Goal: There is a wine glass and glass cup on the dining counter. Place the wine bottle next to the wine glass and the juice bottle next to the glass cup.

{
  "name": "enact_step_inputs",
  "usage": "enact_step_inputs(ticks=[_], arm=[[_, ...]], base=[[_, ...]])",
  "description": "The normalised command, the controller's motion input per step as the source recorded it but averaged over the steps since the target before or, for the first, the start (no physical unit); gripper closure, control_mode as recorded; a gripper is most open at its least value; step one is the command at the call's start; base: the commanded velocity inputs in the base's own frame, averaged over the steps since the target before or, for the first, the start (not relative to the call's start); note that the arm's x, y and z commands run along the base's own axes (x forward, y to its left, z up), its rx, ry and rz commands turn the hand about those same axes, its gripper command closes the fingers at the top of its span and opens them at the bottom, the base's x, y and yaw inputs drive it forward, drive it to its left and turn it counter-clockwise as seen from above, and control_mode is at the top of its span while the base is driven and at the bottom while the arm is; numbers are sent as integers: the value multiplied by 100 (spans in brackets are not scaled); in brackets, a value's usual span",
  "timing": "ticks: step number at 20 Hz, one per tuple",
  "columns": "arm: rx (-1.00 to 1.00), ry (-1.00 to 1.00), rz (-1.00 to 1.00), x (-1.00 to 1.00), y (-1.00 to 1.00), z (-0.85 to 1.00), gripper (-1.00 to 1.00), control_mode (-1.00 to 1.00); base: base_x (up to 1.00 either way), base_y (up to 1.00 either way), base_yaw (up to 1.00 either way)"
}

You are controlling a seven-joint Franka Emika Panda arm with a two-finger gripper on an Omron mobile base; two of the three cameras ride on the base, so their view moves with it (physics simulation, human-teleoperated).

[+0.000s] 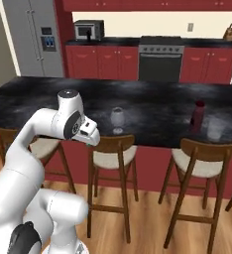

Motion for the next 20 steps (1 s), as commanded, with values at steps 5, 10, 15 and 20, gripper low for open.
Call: enact_step_inputs(ticks=[5, 10, 15, 20], arm=[[0, 0, 0, 0, 0, 0, -100, 100], [0, 0, 0, 0, 0, 0, -100, 100], [0, 0, 0, 0, 0, 0, -100, 100], [0, 0, 0, 0, 0, 0, -100, 100]], base=[[1, 86, 11], [8, 89, 4], [14, 91, 1], [21, 91, 0]])
